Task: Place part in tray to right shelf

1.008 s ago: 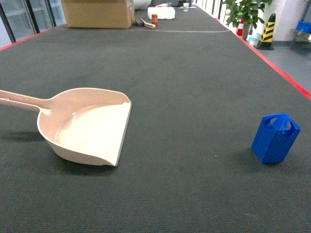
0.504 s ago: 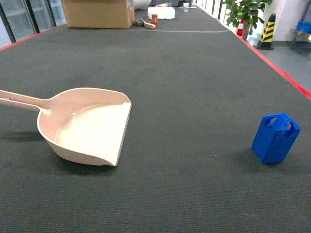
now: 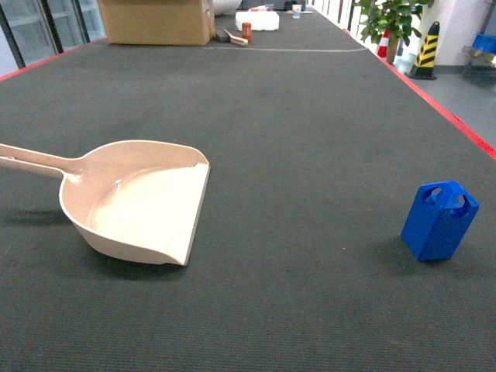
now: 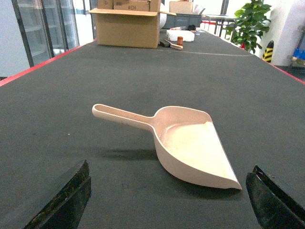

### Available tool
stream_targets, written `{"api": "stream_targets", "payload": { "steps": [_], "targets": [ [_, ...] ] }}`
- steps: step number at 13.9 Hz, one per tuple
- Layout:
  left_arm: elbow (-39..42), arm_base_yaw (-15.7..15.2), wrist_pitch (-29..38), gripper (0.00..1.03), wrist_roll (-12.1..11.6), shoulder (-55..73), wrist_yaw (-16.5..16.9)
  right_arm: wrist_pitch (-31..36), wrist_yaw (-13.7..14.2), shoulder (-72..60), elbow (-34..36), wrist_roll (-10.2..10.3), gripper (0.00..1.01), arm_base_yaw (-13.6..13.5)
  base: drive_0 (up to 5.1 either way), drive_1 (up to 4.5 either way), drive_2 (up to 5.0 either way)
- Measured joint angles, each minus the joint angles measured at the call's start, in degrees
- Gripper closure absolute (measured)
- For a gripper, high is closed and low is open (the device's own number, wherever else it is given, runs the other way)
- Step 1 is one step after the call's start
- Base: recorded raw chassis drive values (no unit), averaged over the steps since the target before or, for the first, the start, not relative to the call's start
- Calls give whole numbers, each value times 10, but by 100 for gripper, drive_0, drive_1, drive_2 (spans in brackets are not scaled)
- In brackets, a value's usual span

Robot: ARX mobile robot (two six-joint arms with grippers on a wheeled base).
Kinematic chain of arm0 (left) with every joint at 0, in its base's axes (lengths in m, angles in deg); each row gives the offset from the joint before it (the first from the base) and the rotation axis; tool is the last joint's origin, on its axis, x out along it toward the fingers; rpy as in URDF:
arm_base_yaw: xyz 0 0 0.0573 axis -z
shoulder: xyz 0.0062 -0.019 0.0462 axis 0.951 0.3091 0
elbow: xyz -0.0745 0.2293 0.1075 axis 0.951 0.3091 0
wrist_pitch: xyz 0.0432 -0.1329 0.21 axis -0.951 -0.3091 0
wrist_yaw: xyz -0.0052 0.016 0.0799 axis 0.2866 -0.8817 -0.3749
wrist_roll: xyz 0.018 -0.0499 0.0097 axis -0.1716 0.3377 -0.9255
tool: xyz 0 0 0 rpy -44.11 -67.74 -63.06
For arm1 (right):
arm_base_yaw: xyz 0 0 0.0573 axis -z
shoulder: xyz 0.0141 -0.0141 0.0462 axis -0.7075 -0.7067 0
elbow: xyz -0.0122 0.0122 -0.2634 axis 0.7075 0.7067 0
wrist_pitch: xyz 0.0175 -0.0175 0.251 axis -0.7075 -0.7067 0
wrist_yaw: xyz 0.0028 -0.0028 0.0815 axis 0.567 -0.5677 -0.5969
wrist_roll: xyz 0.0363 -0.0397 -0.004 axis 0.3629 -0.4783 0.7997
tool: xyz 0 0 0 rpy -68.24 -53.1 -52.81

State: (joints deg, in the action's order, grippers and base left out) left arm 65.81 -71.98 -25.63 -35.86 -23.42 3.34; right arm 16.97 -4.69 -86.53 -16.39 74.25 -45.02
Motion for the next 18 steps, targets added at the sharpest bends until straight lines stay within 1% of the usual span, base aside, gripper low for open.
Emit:
{"api": "stream_targets", "payload": {
  "steps": [18],
  "targets": [
    [0,0,0,5,0,0,0,0,0,0,0,0,3,0,0,0,0]
  ]
}}
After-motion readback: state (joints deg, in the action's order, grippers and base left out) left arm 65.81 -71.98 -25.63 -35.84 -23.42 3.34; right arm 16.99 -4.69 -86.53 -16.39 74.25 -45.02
